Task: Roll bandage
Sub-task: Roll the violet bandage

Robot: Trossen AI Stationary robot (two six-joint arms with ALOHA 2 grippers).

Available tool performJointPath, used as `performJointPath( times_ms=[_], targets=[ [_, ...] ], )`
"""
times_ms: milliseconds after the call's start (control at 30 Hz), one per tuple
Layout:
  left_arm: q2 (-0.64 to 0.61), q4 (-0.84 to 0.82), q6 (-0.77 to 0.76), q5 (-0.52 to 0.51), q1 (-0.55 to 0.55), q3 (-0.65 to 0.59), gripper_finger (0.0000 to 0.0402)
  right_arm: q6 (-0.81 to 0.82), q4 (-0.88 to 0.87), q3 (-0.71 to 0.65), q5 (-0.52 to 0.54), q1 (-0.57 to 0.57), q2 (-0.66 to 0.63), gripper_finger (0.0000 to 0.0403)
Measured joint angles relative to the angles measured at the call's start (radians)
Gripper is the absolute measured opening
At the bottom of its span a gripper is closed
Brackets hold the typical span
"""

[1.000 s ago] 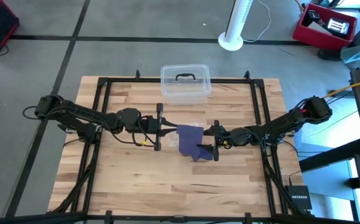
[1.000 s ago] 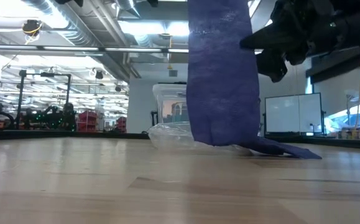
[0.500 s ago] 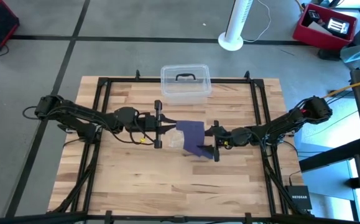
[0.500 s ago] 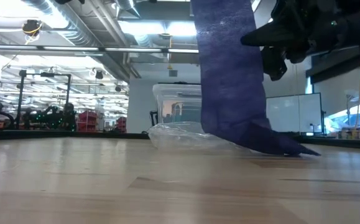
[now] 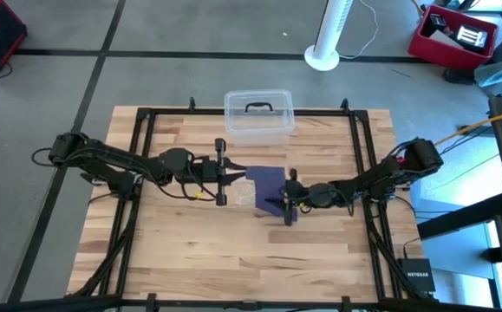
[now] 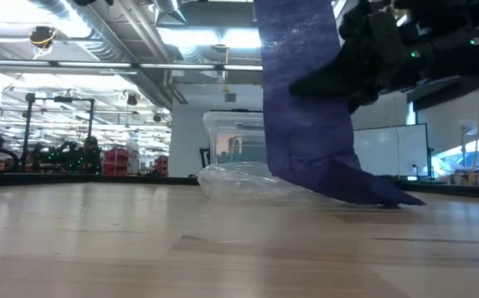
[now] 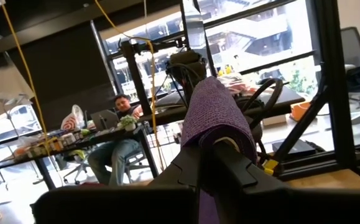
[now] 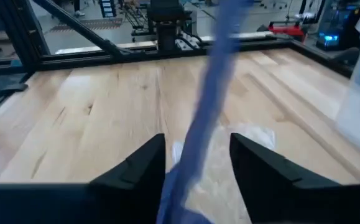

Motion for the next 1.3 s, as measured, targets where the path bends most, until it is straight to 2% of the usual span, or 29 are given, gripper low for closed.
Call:
performJointPath(
  times_ms=[67,200,233,400,500,667,933,1300],
  targets=[
    [0.000,0.001,-0.007,0.003,0.000,0.000,0.0013,-0.030,0.002,0.016,0.009,0.000,0.012,0.0138],
    [-0.004,0.001,-0.016,0.031,-0.001,0.000,0.0013,-0.069,-0.025,0.018,0.034,0.000,0.010,0.0030],
    [-0.008,-0.001,-0.017,0.032,-0.002,0.000,0.0013,-0.077,-0.035,0.018,0.034,0.001,0.010,0.0016],
    [-0.058,0.060,-0.085,0.035,-0.022,0.000,0.0013,-0.074,-0.051,0.019,0.036,0.016,0.009,0.0009],
    [-0.086,0.086,-0.018,0.029,-0.036,0.000,0.0013,-0.092,-0.022,0.019,0.035,0.023,0.008,0.0007],
    [-0.107,0.080,0.110,-0.133,-0.017,0.000,0.0013,-0.102,0.022,0.020,0.027,0.022,0.008,0.0004],
    [-0.107,-0.067,0.161,-0.246,0.014,0.000,0.0012,-0.104,0.027,0.028,0.026,0.073,0.008,0.0004],
    [-0.107,-0.127,0.197,-0.252,0.014,0.000,0.0004,-0.106,-0.001,0.049,0.026,0.079,0.008,0.0002]
  ],
)
